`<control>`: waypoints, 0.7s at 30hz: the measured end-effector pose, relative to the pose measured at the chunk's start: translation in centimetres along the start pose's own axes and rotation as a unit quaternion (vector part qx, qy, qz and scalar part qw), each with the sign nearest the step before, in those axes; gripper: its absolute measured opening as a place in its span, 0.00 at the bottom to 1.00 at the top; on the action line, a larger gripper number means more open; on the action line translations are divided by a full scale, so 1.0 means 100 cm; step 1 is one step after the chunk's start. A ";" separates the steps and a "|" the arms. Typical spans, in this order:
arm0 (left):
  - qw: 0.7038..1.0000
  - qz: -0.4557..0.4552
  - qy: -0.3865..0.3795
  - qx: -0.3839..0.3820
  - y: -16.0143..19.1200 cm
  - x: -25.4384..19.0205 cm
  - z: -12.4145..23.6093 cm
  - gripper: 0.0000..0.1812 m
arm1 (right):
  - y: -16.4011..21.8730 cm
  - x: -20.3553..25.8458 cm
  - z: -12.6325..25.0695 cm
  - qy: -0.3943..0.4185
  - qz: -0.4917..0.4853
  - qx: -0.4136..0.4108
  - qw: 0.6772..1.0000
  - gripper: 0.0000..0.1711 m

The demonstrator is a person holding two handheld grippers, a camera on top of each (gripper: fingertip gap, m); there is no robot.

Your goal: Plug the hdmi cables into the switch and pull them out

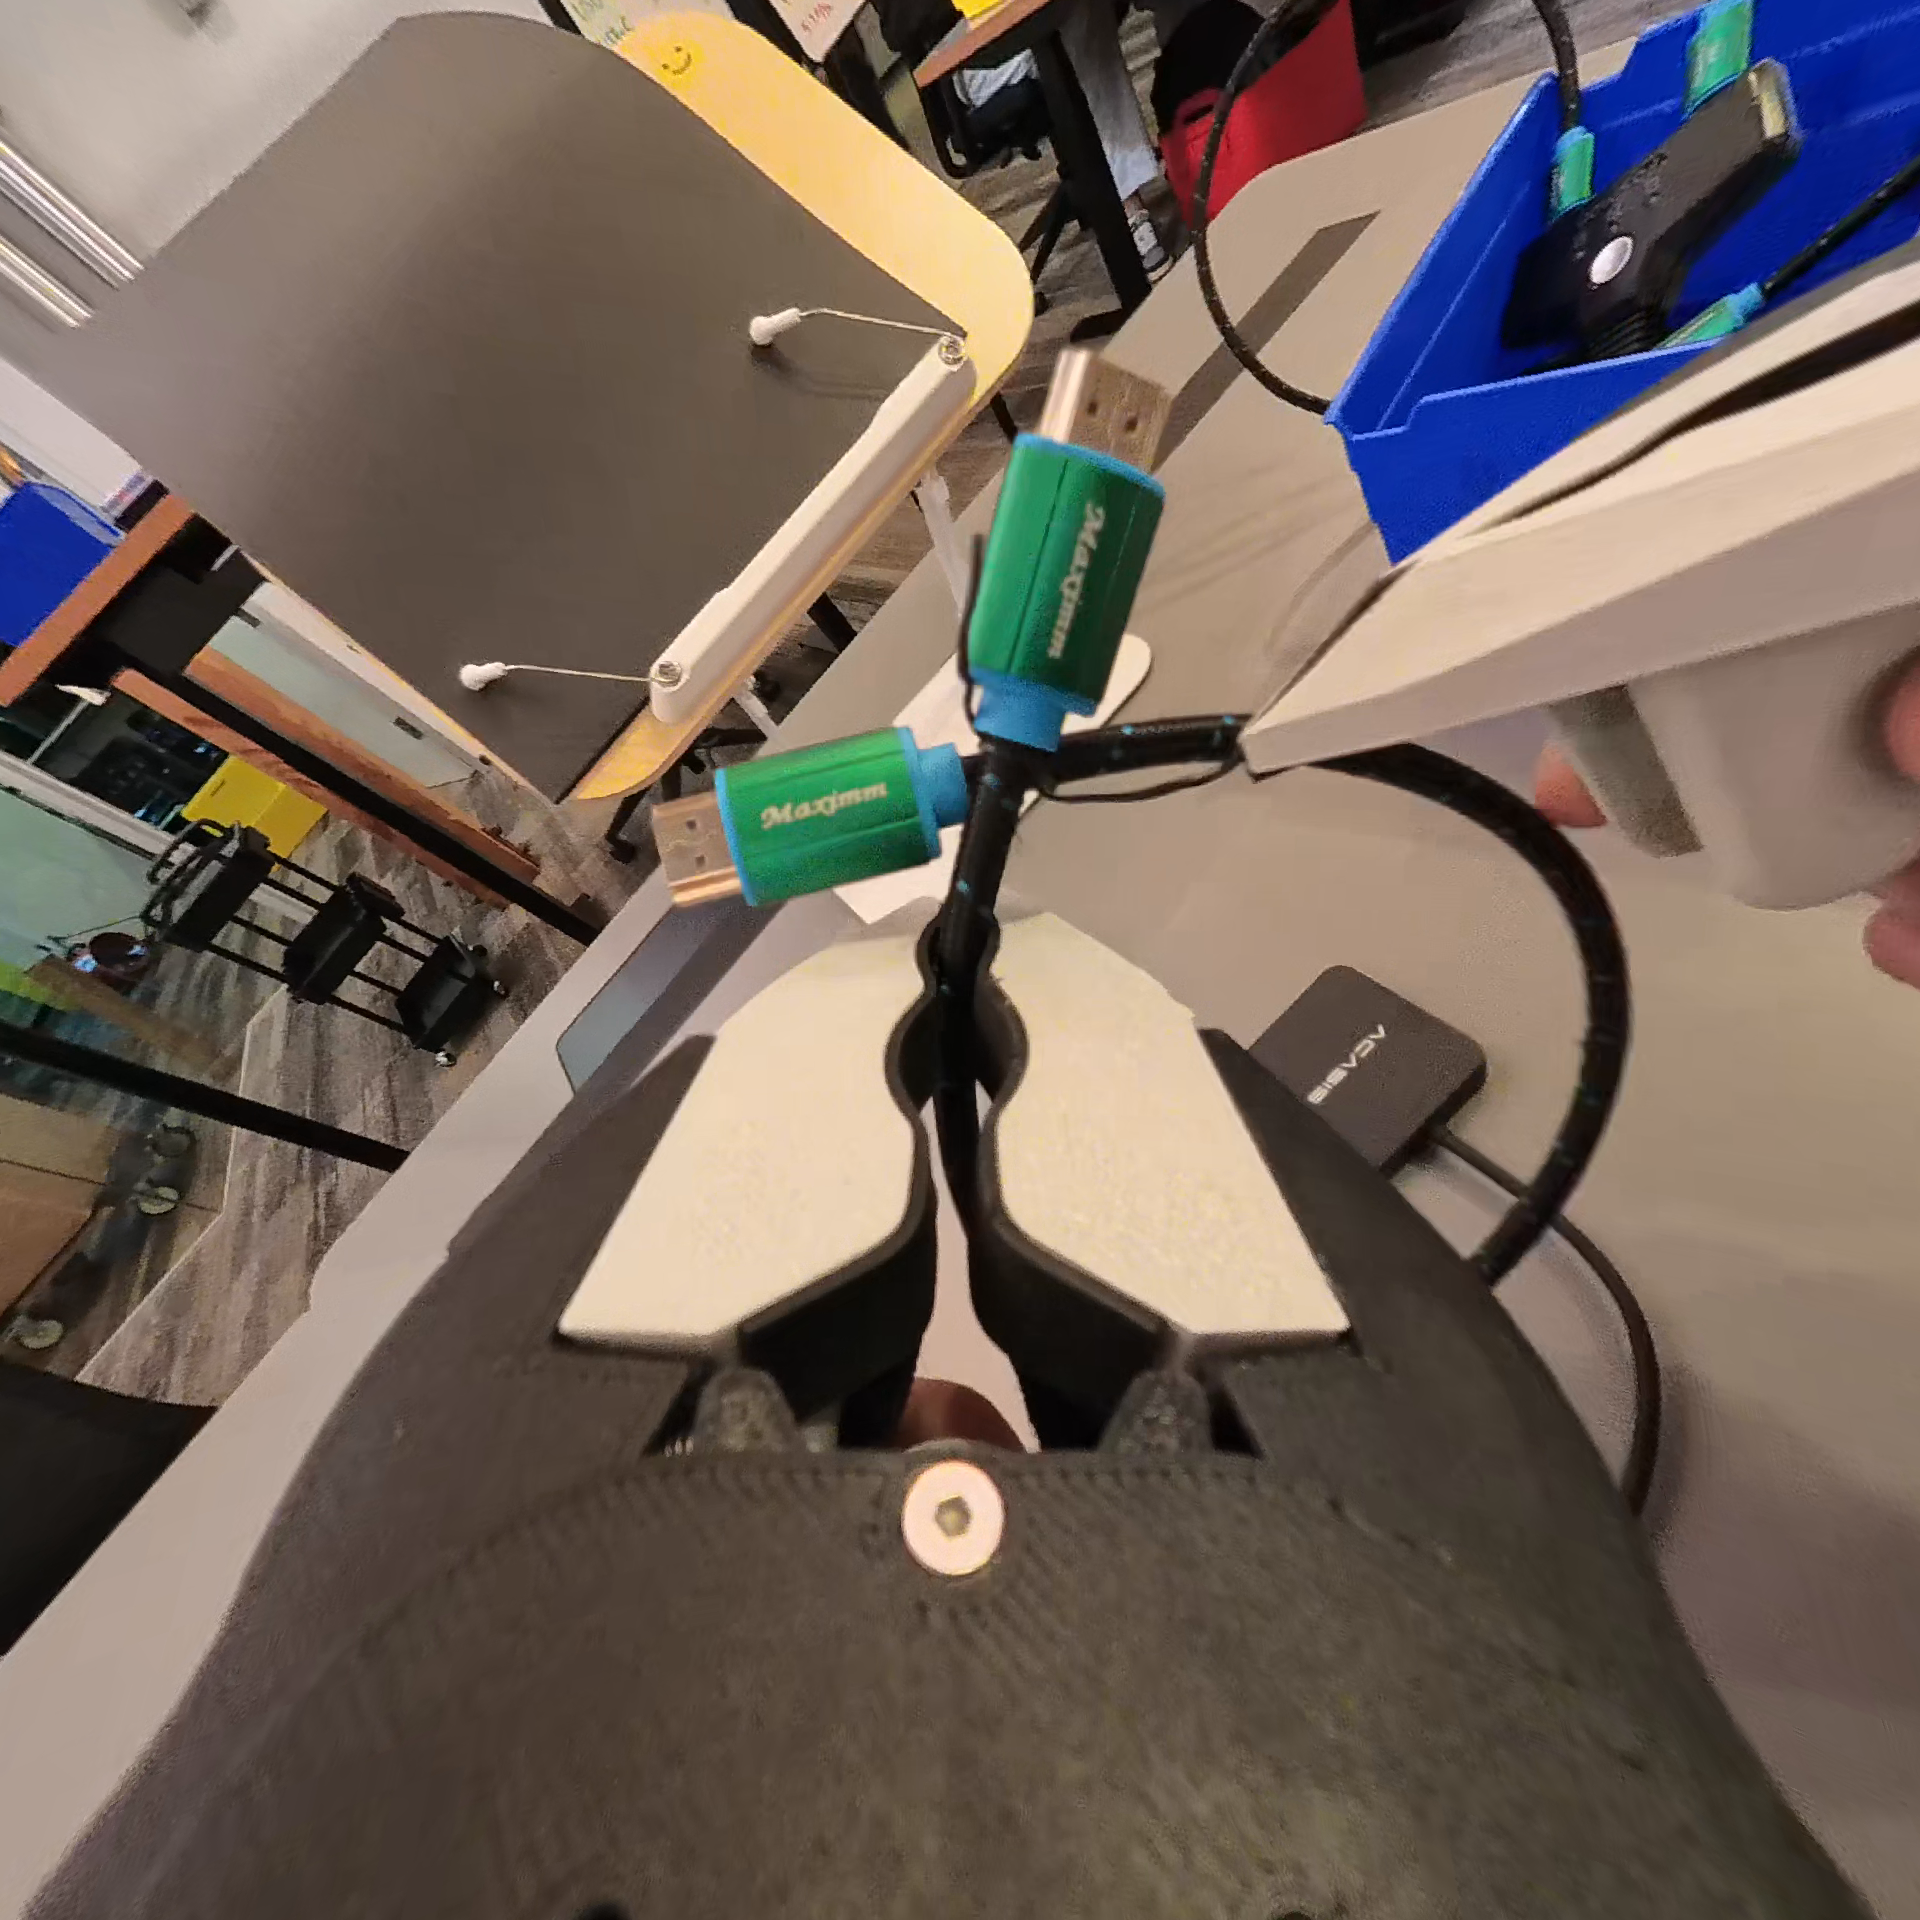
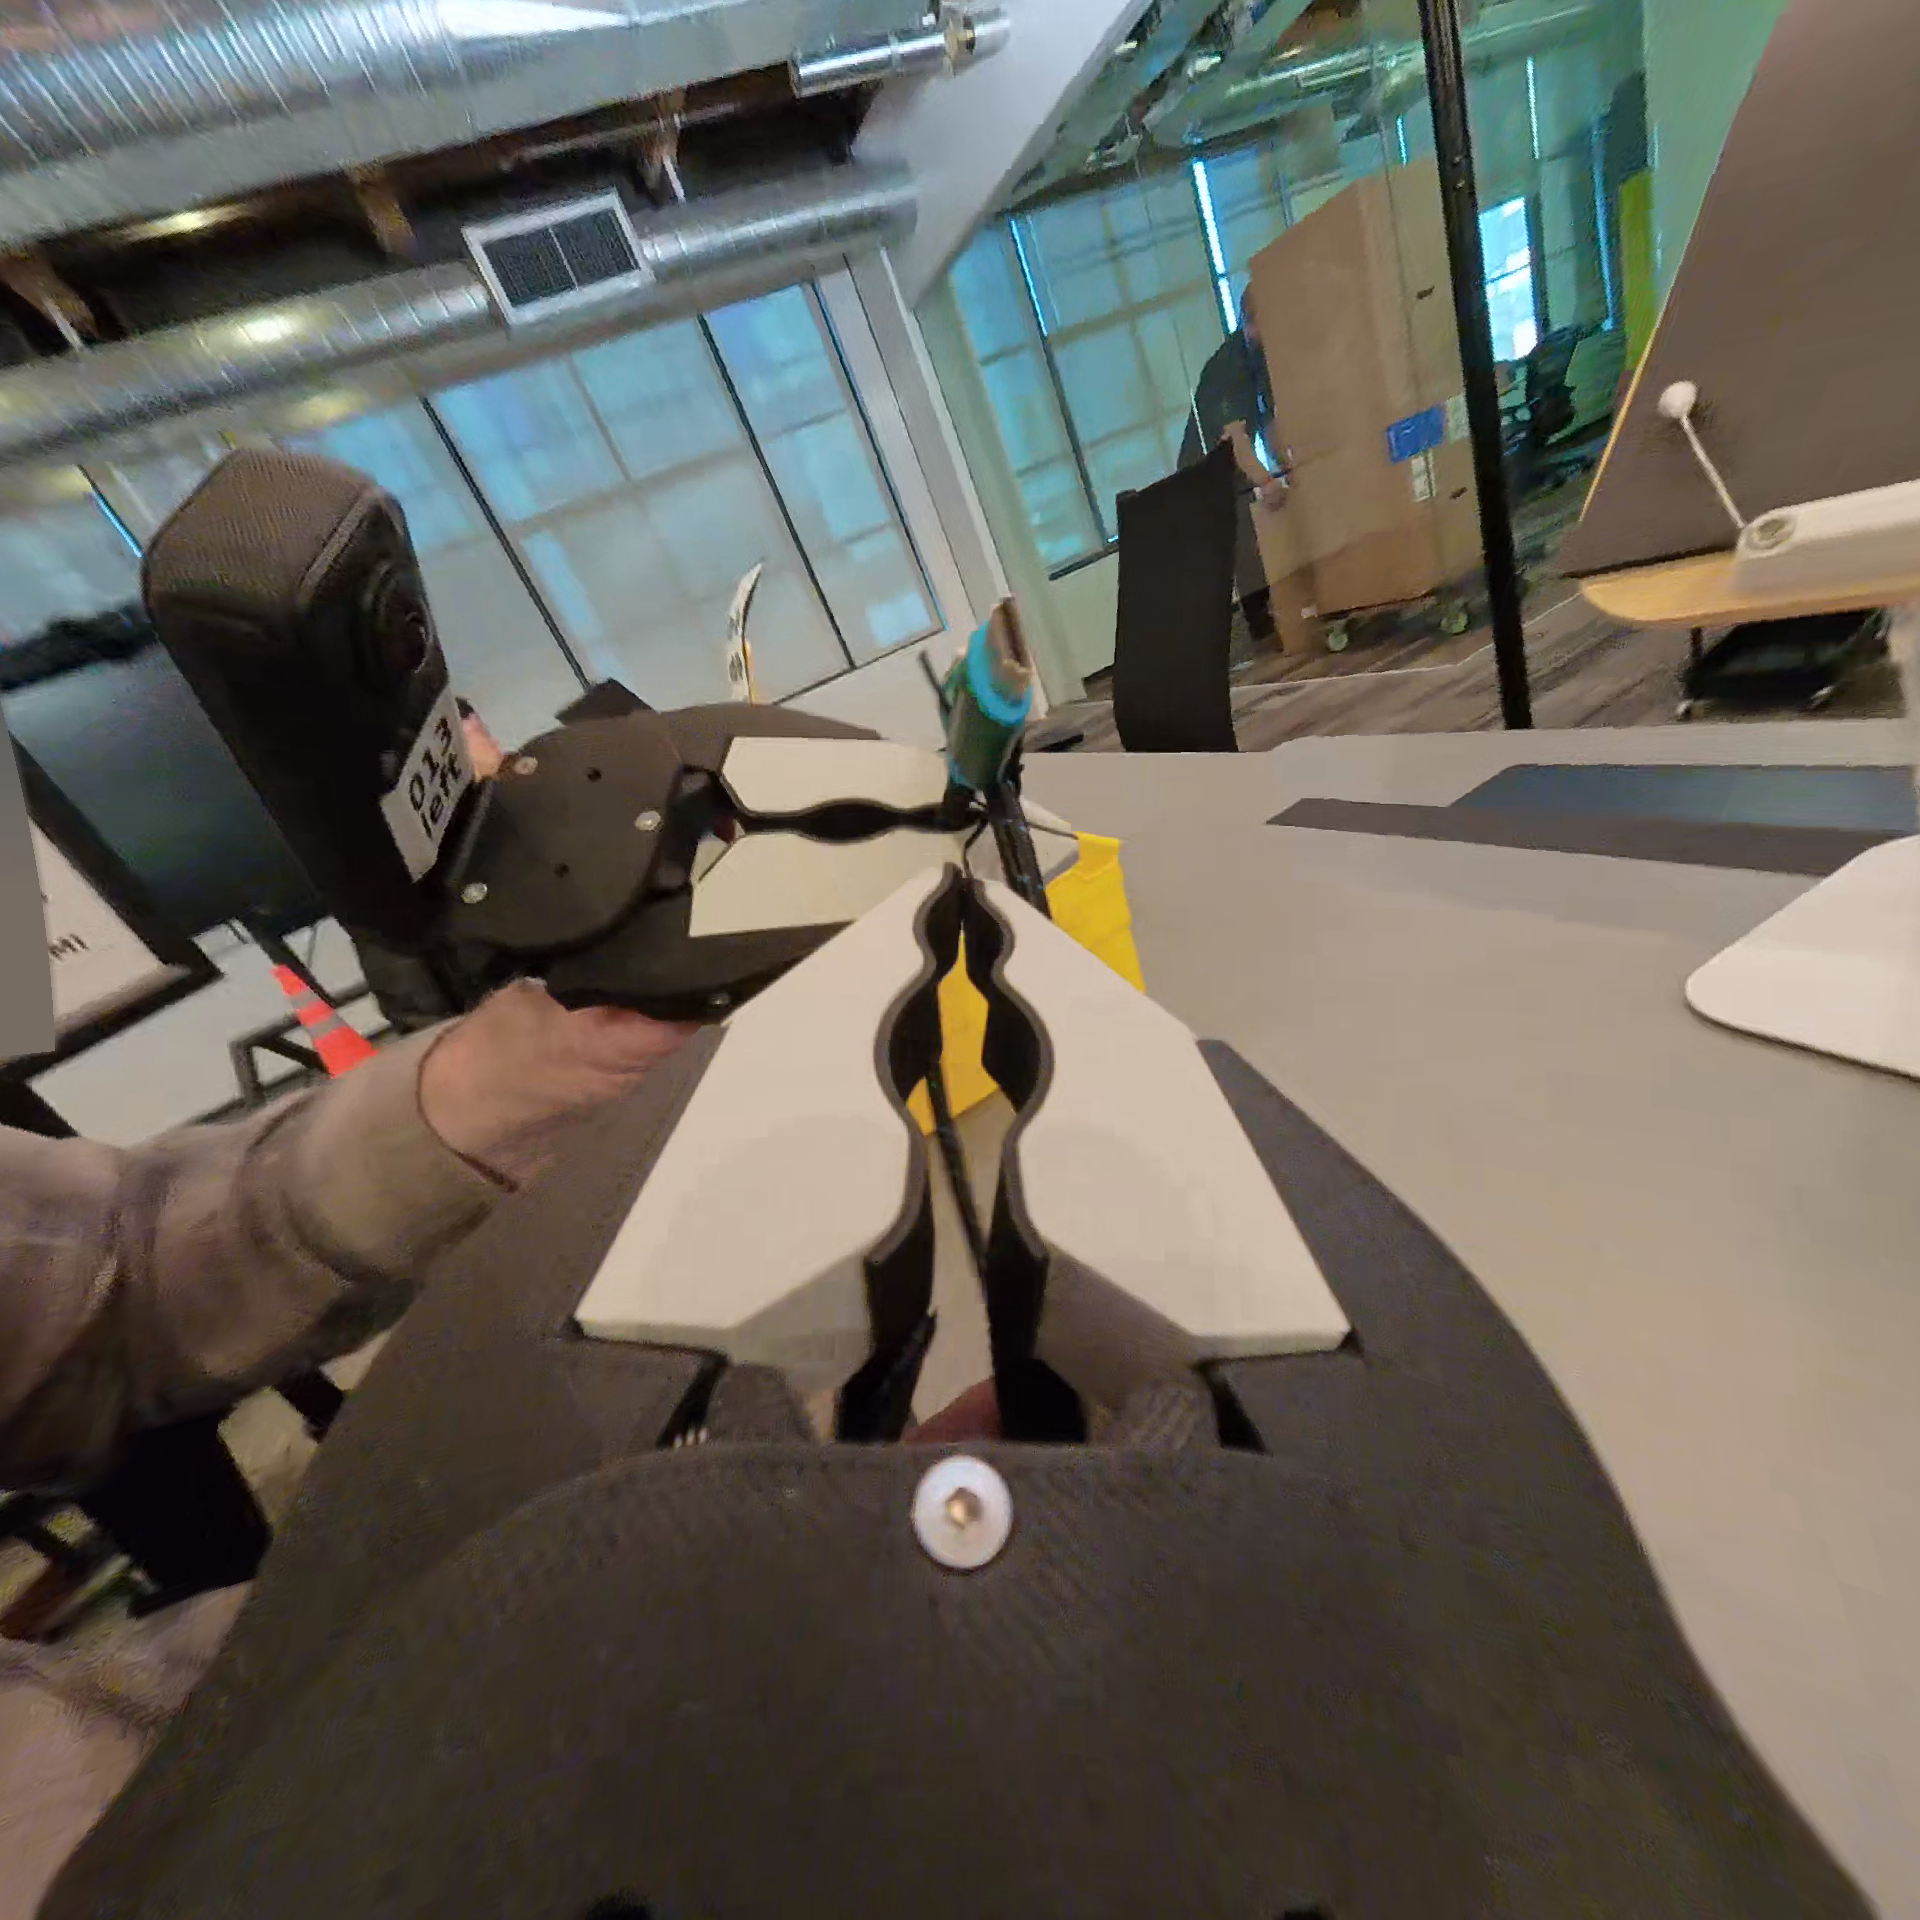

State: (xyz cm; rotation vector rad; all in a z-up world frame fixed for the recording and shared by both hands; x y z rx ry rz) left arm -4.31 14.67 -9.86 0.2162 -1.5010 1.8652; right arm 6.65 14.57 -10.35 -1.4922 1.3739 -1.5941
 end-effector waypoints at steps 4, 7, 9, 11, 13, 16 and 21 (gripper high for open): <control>1.000 0.018 -0.018 0.003 0.004 0.015 0.001 0.00 | -0.003 0.003 0.002 0.013 0.059 0.009 0.998 0.00; 0.998 0.048 -0.029 0.004 0.007 0.036 0.006 0.00 | -0.004 0.001 0.005 0.026 0.087 0.012 0.996 0.00; 0.998 0.051 -0.041 0.003 0.007 0.047 0.011 0.00 | -0.004 0.001 0.005 0.030 0.100 0.015 0.994 0.00; 0.997 0.051 -0.050 0.003 0.007 0.054 0.015 0.00 | -0.003 0.001 0.005 0.038 0.124 0.021 0.991 0.00; 0.997 0.054 -0.057 0.003 0.008 0.060 0.017 0.00 | -0.002 0.001 0.005 0.039 0.128 0.022 0.991 0.00; 0.996 0.056 -0.064 0.006 0.012 0.068 0.019 0.00 | 0.001 0.000 0.004 0.049 0.150 0.031 0.987 0.00; 0.996 0.053 -0.073 0.005 0.013 0.077 0.024 0.00 | -0.001 0.000 0.005 0.062 0.176 0.034 0.982 0.00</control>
Point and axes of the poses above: each gripper's, where its closed fingertips meet, z back along the fingers, y out of its underside, x = y × z across the jaws, the point moved 6 cm from there along z, back along the fingers, and after that the axes turned 1 degree about -z, right-handed, at the moved point
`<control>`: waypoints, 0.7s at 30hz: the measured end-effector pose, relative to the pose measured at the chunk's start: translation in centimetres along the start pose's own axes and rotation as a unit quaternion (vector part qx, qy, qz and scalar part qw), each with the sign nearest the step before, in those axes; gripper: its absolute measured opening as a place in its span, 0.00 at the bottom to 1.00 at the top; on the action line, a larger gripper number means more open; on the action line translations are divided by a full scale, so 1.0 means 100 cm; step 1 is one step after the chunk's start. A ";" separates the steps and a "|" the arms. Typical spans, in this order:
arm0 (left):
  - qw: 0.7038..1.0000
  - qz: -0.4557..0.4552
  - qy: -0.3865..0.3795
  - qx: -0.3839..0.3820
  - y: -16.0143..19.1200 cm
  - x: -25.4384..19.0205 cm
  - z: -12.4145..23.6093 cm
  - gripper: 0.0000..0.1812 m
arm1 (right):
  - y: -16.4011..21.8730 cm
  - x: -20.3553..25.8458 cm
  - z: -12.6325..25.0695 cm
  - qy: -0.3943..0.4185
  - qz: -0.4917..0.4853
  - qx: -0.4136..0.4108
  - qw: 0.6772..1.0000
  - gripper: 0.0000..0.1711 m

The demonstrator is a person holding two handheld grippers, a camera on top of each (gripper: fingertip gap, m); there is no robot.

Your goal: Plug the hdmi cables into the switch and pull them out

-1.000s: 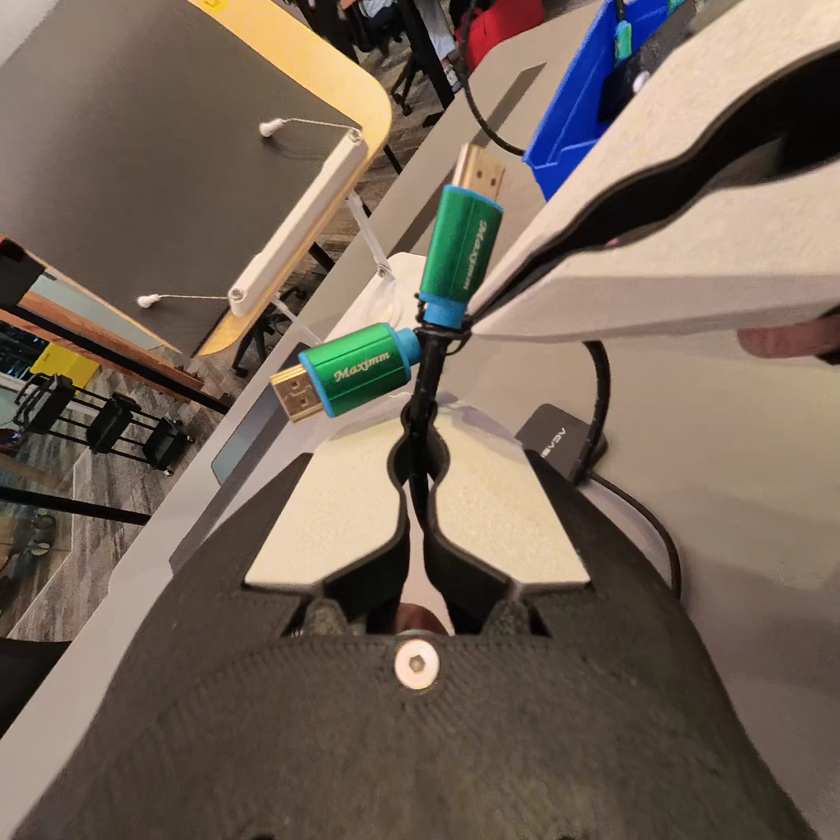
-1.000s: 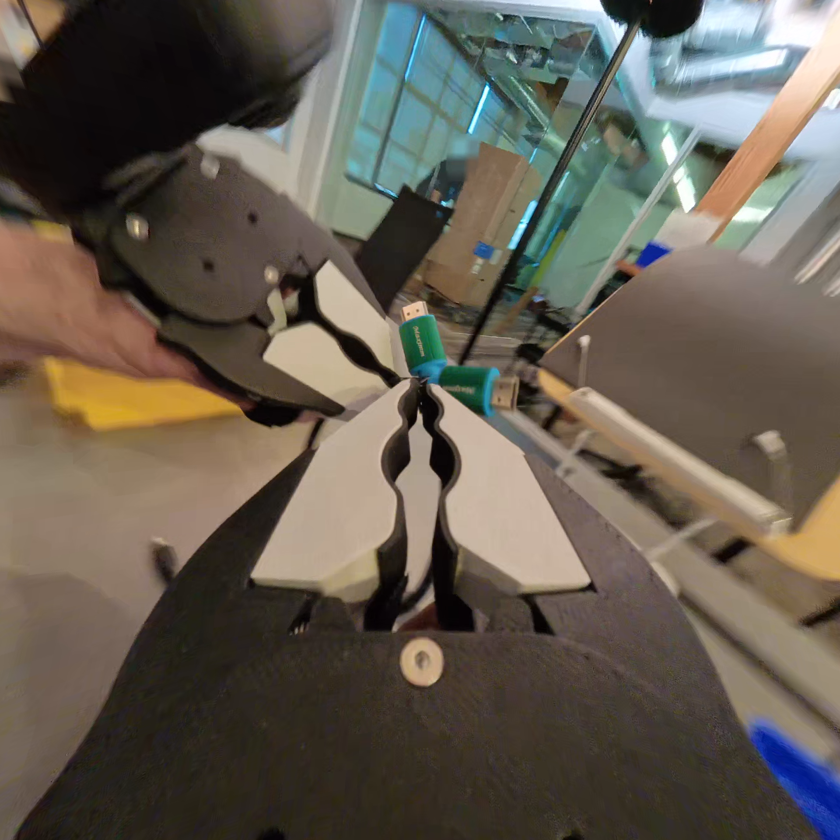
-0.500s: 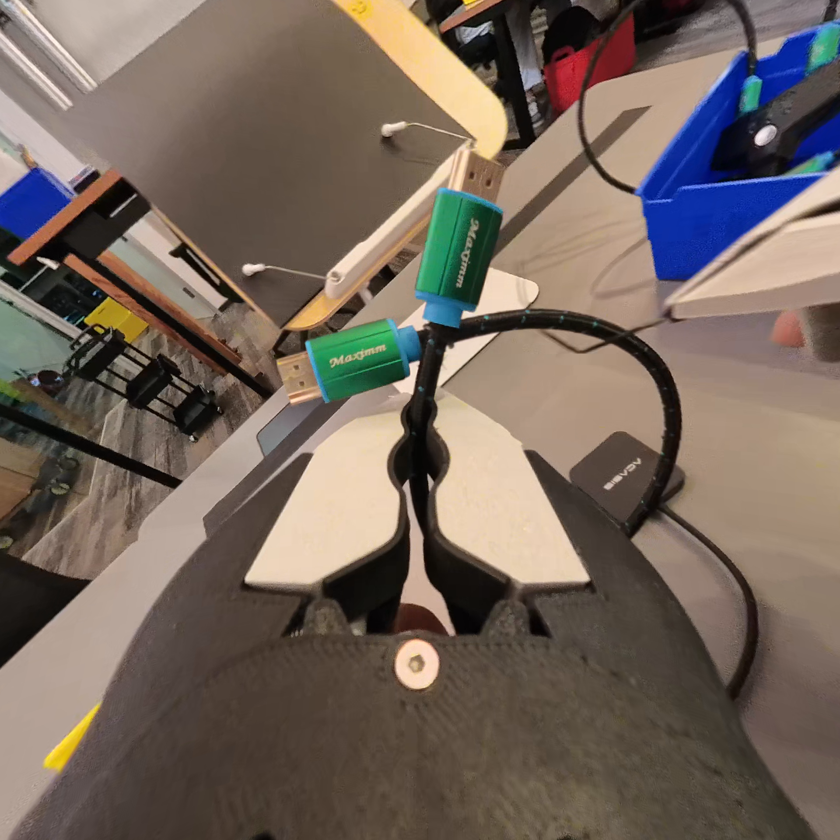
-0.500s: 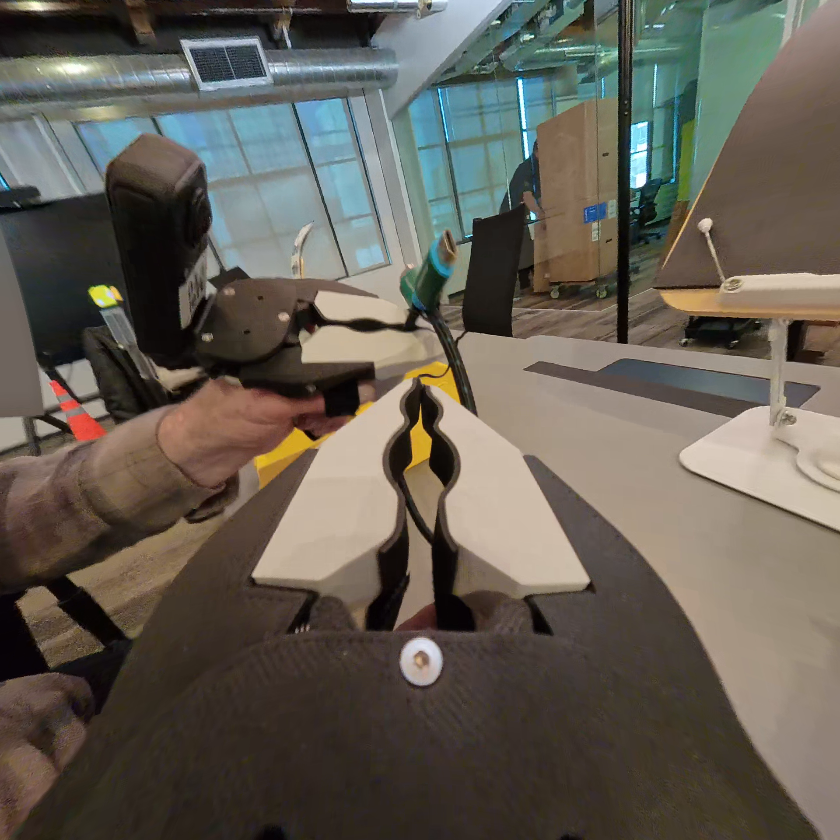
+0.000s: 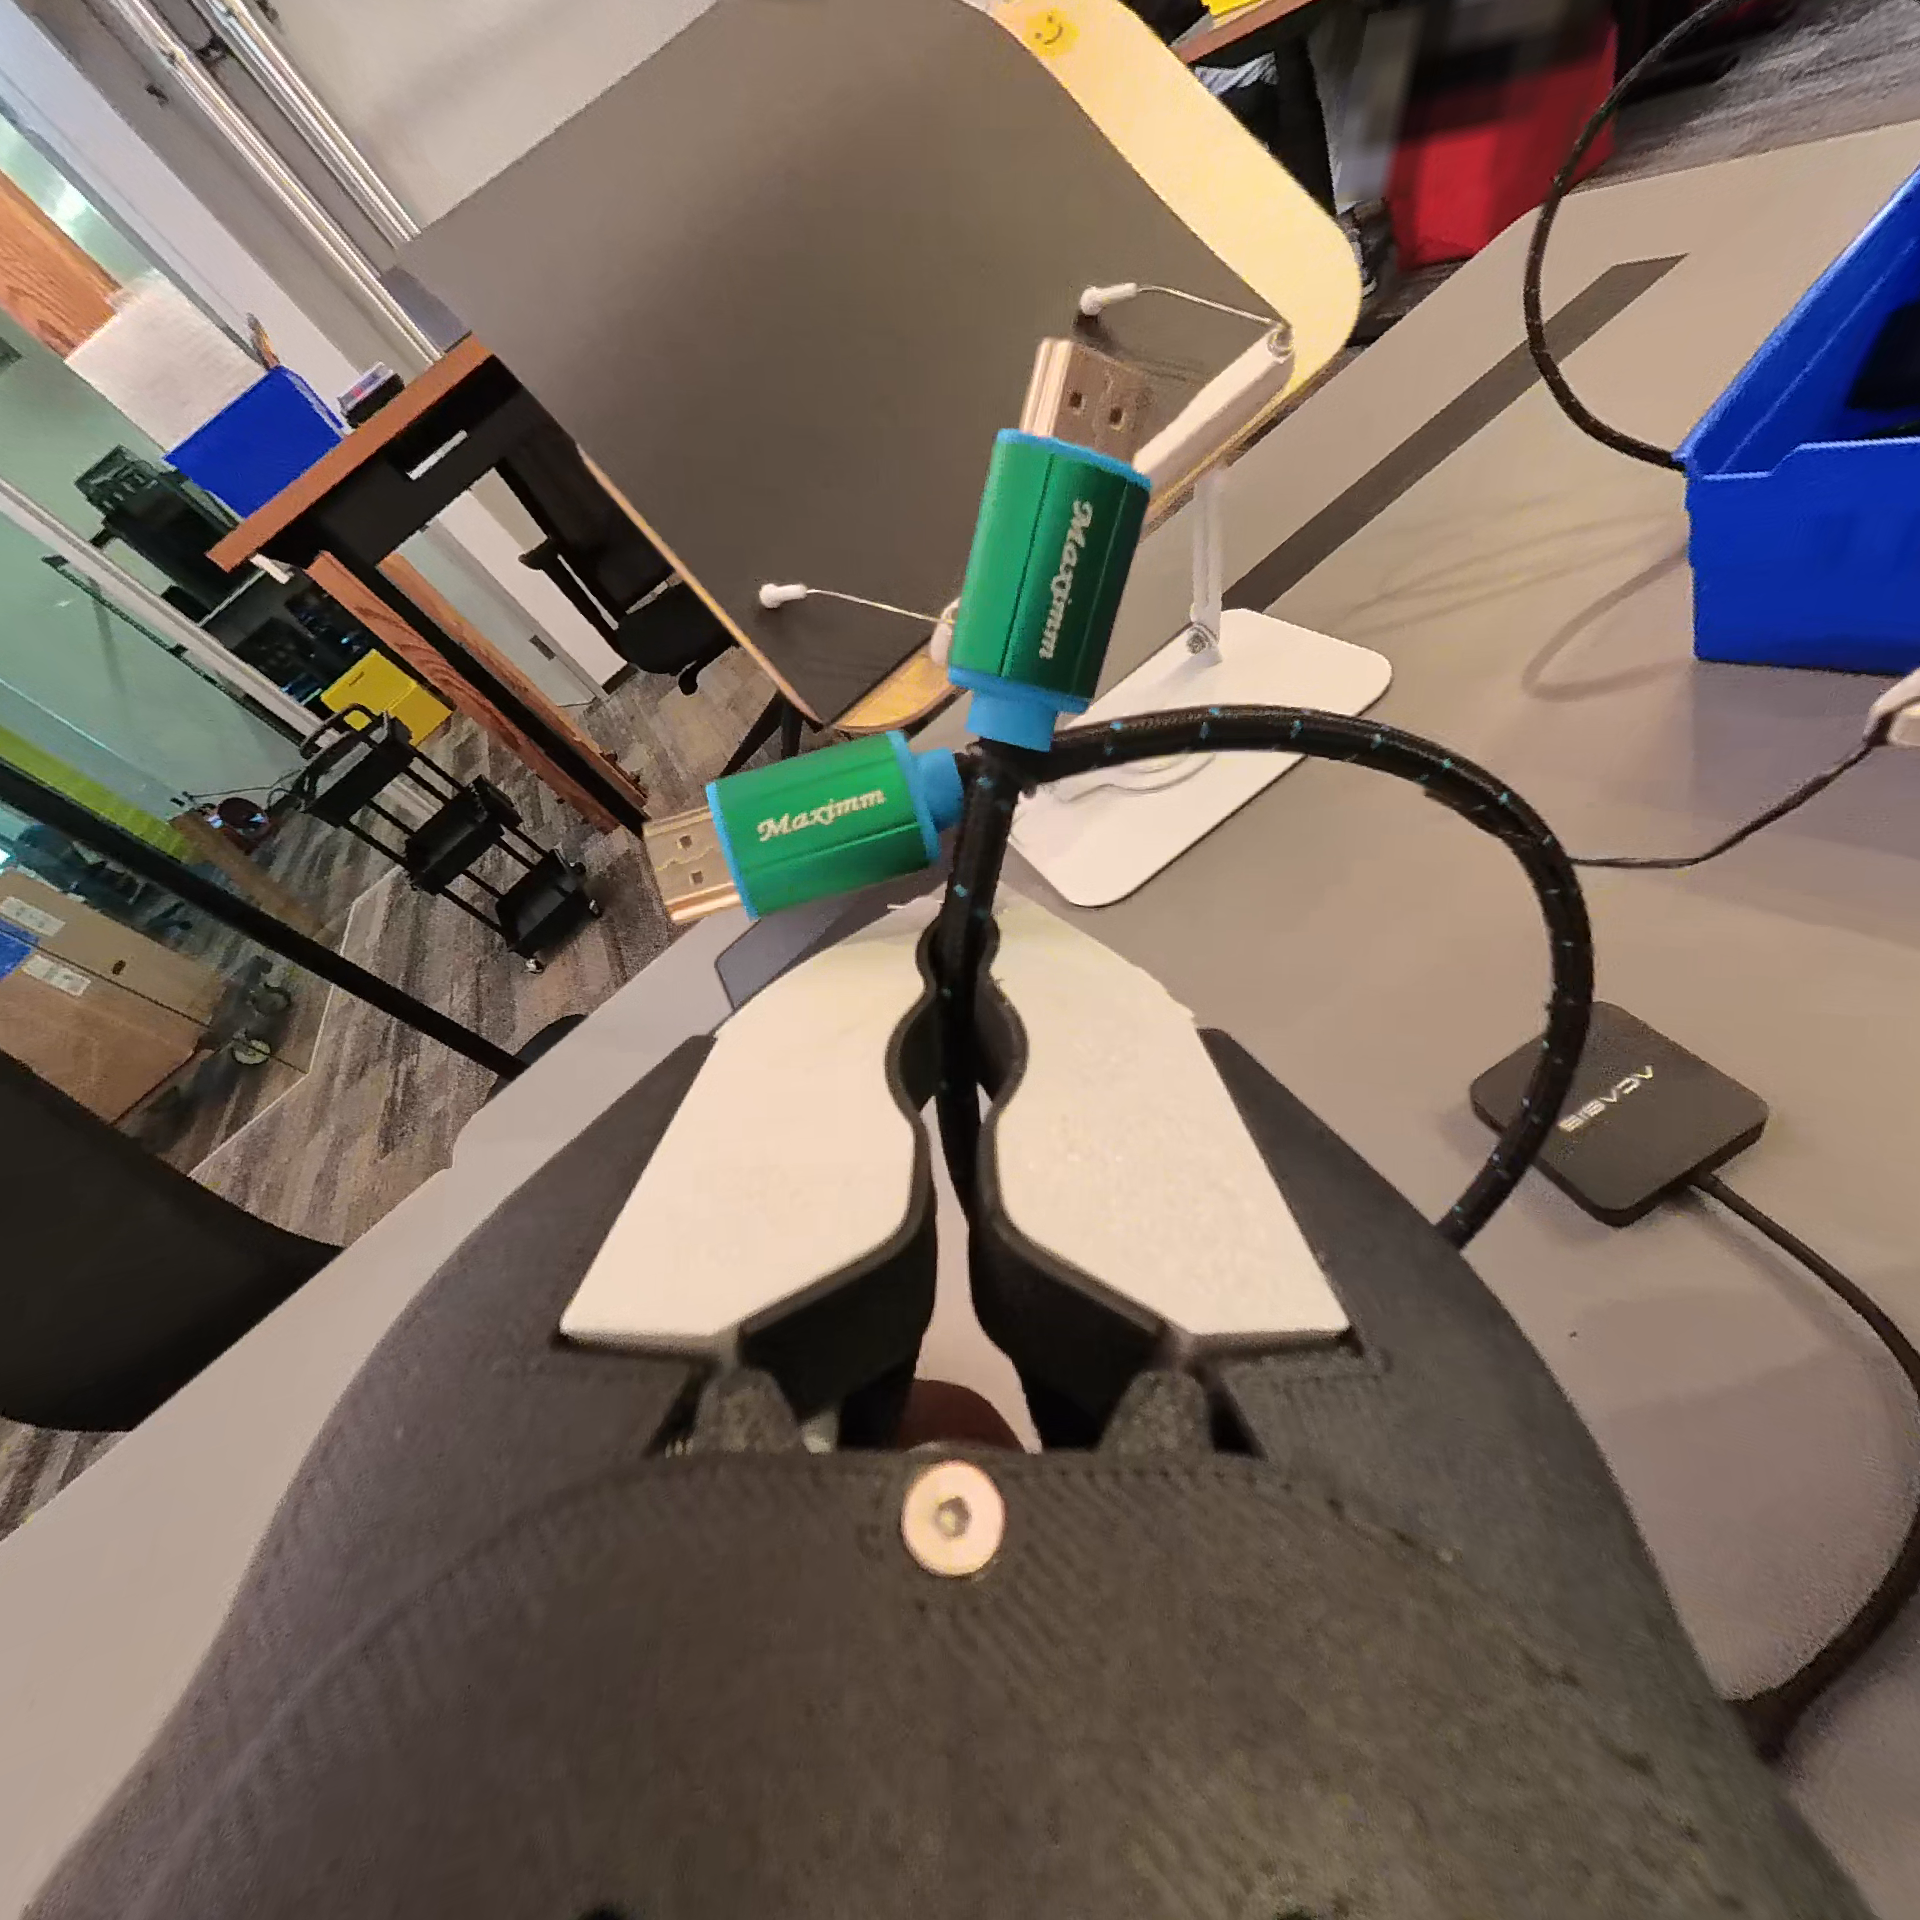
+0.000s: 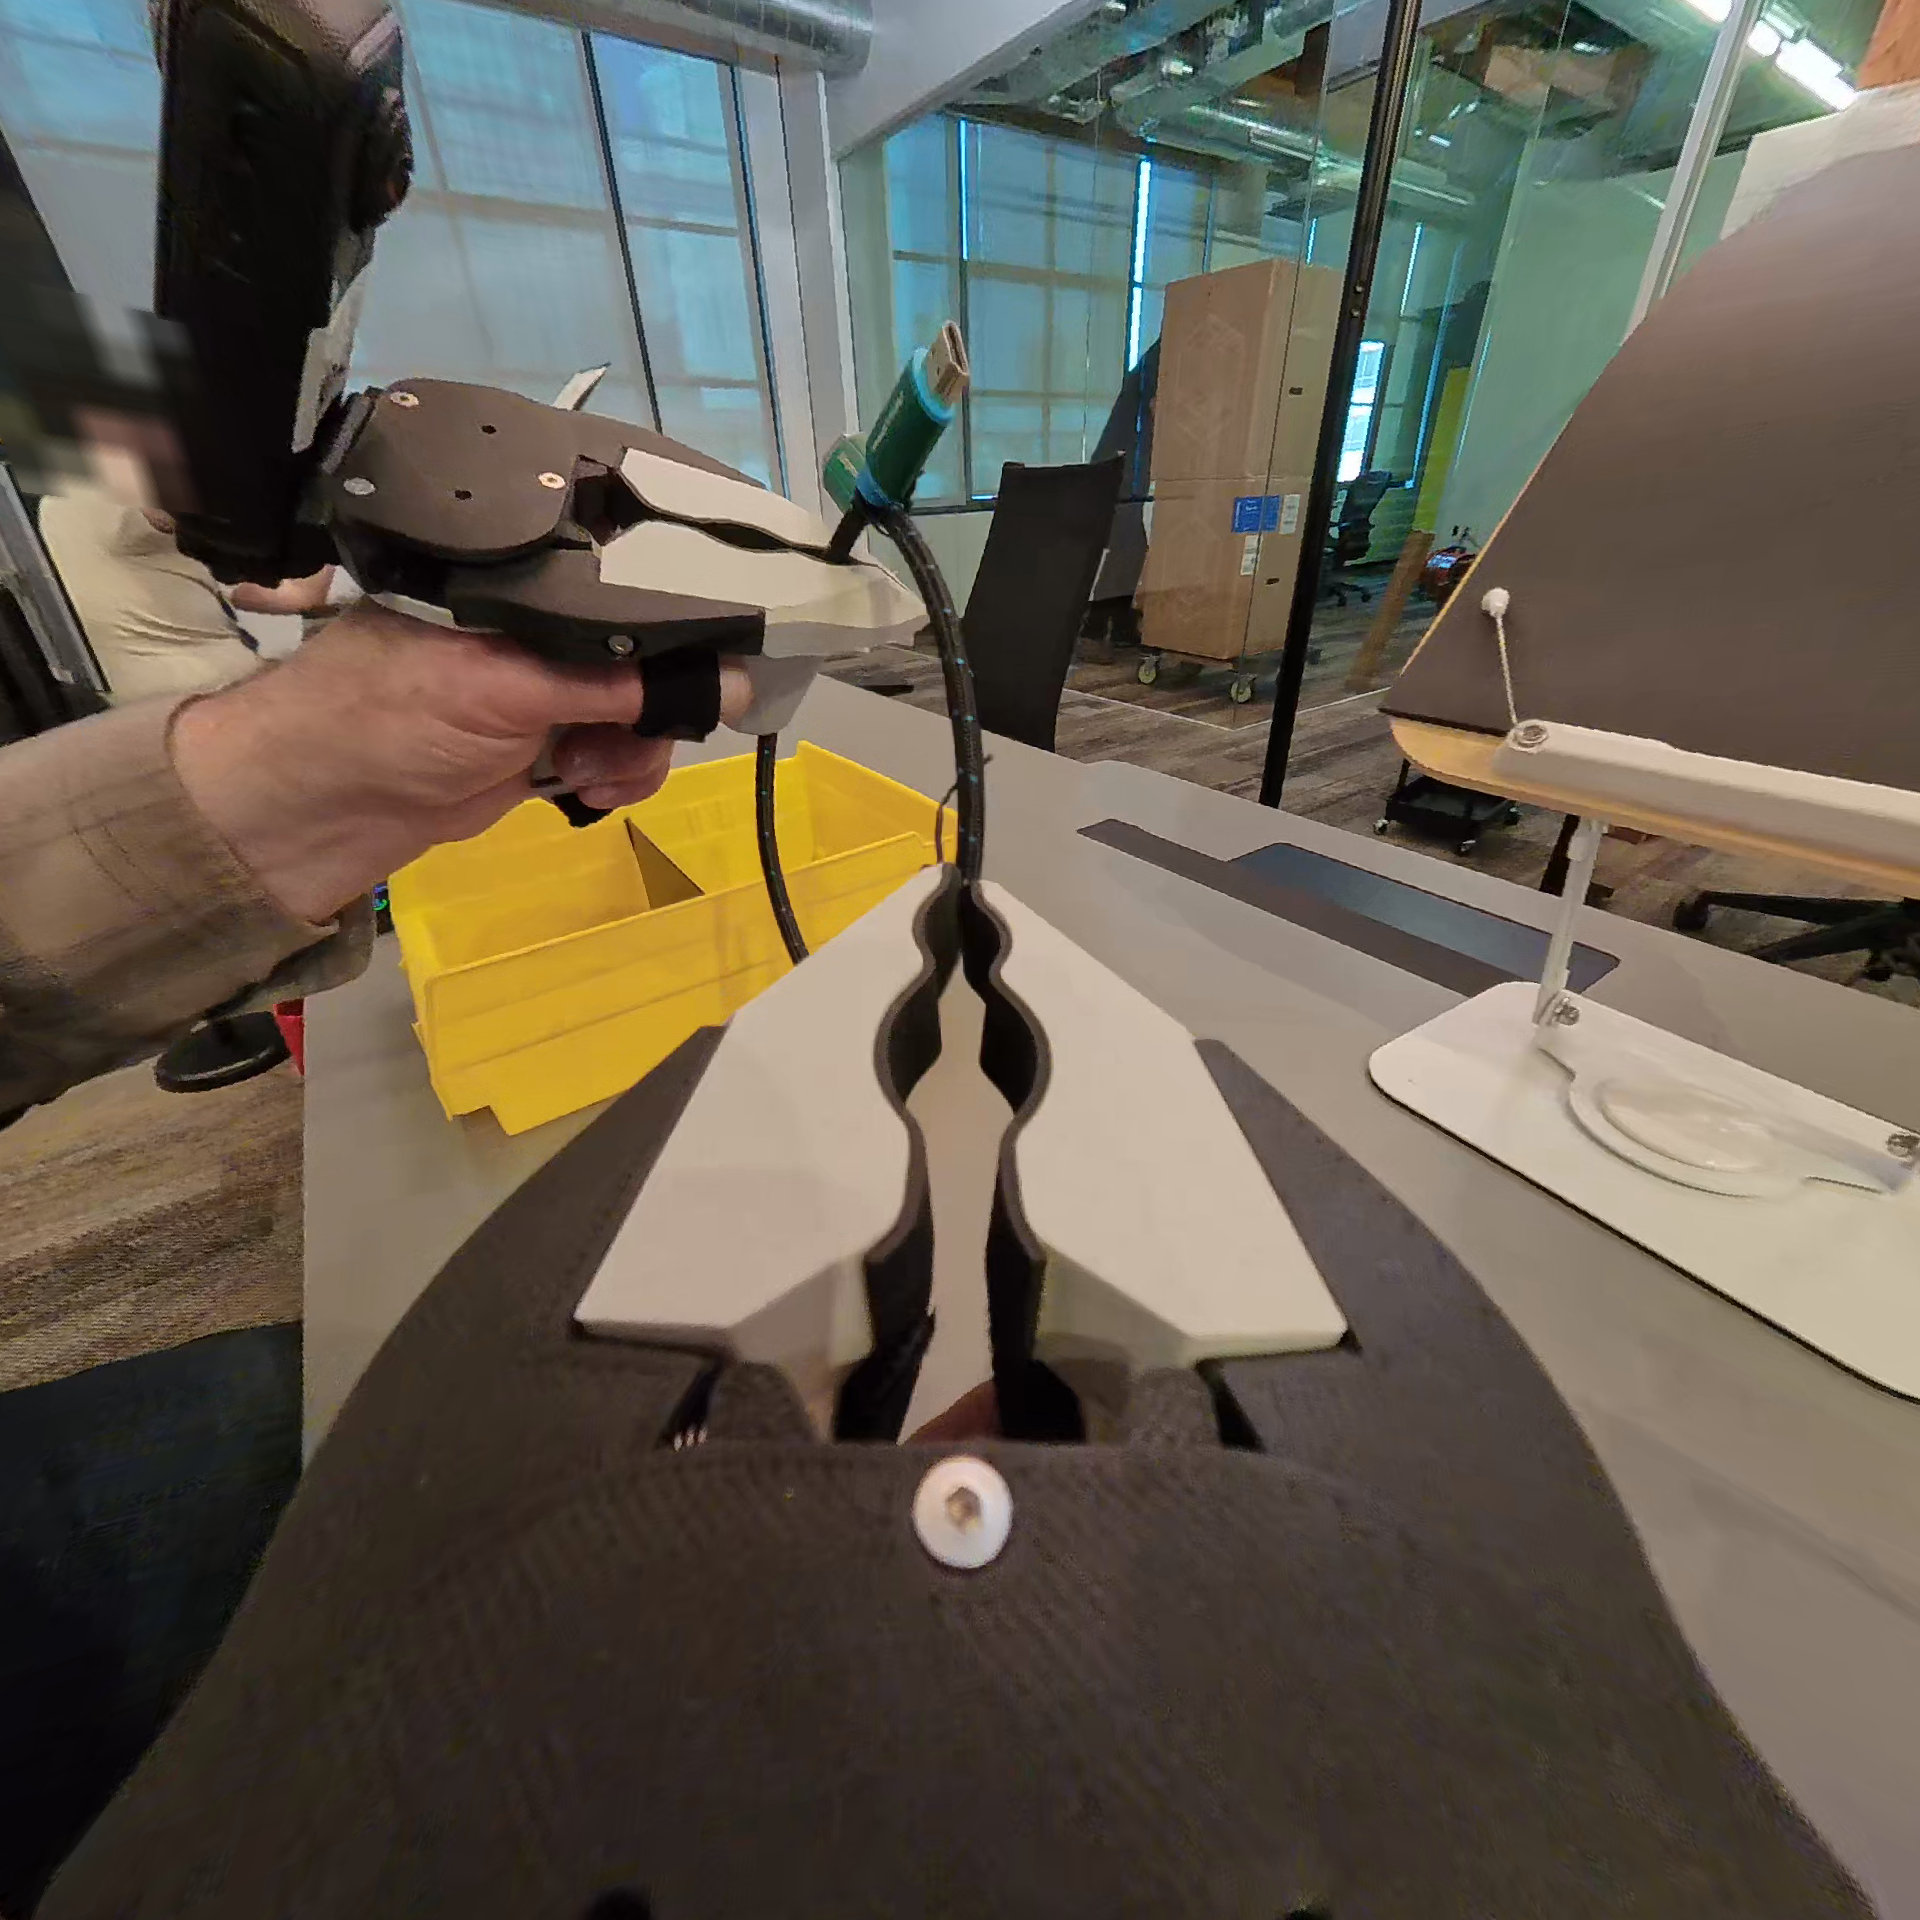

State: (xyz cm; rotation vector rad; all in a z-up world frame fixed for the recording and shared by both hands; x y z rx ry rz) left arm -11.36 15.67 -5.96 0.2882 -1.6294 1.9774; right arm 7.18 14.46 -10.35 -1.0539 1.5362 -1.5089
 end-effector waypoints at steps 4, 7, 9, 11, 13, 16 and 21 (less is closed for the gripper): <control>1.000 0.002 -0.008 0.000 0.001 0.009 0.001 0.00 | -0.001 -0.003 0.002 0.014 0.015 0.002 1.000 0.00; 1.000 0.008 -0.011 -0.002 0.001 0.015 0.002 0.00 | -0.002 -0.006 0.006 0.026 0.021 0.002 0.999 0.00; 1.000 0.009 -0.011 -0.004 -0.001 0.017 0.001 0.00 | -0.003 -0.009 0.010 0.038 0.022 0.002 0.999 0.00; 1.000 0.011 -0.011 -0.006 -0.002 0.019 0.000 0.00 | -0.004 -0.013 0.015 0.051 0.023 0.001 0.998 0.00; 1.000 0.012 -0.006 -0.006 -0.003 0.019 -0.002 0.00 | -0.006 -0.017 0.021 0.063 0.023 -0.001 0.998 0.00; 1.000 0.011 0.001 -0.007 -0.005 0.015 -0.006 0.00 | -0.008 -0.020 0.030 0.079 0.028 -0.002 0.997 0.00; 1.000 0.006 0.012 -0.007 -0.010 0.009 -0.011 0.00 | -0.008 -0.025 0.041 0.101 0.040 0.002 0.994 0.00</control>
Point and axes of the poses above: each gripper's, where its closed fingertips meet, z back along the fingers, y out of its underside, x = y × z across the jaws, the point moved 6 cm from there along z, back along the fingers, and after that the axes turned 1 degree about -z, right-handed, at the moved point
